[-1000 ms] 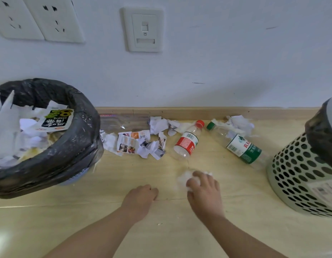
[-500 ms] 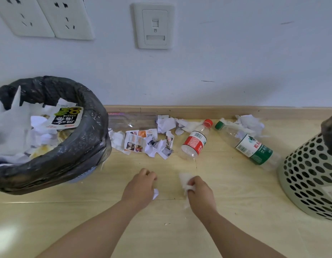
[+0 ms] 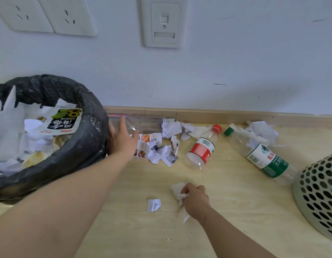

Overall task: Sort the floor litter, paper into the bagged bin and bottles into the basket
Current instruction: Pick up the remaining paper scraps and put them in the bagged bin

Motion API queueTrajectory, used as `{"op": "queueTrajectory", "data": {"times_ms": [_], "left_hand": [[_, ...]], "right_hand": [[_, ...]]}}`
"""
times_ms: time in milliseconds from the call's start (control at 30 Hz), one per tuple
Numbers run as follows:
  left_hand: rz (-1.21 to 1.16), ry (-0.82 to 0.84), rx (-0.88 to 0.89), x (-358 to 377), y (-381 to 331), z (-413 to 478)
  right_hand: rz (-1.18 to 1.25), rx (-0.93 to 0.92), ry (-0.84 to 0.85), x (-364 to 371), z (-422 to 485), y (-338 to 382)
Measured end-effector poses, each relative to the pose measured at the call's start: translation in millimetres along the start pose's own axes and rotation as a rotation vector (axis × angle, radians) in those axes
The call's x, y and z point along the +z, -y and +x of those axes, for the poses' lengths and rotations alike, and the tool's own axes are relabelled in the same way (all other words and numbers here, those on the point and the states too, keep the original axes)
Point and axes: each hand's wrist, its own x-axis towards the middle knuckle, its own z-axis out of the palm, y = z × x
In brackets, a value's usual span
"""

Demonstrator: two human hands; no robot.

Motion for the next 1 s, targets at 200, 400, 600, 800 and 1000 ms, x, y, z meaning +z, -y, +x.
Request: {"op": "queueTrajectory", "data": {"times_ms": [200, 400, 600, 800, 1000], "left_hand": [[-0.052, 0.215, -0.255, 16.6, 14.3, 17.1], [0.315, 0.278, -0.115, 50.8, 32.6, -40.4], [0.057, 0.406, 0.023, 68.2, 14.8, -86.7], [-0.207, 0.389, 0.221, 44.4, 31.9, -92.9], [0.276, 0.566, 0.329, 24.1, 73.0, -92.4]], "right_hand": [[0.029, 0.006, 0.029, -5.7, 13.7, -0.7], [0.004, -0.012, 0.032, -5.3, 16.8, -3.2], [0.134, -0.071, 0.034, -8.1, 8.6, -12.6], [0.164, -0.028, -0.062, -24.0, -4.2, -34.4], [-0.034, 0.124, -0.16, -49.7, -19.5, -60.9]]}}
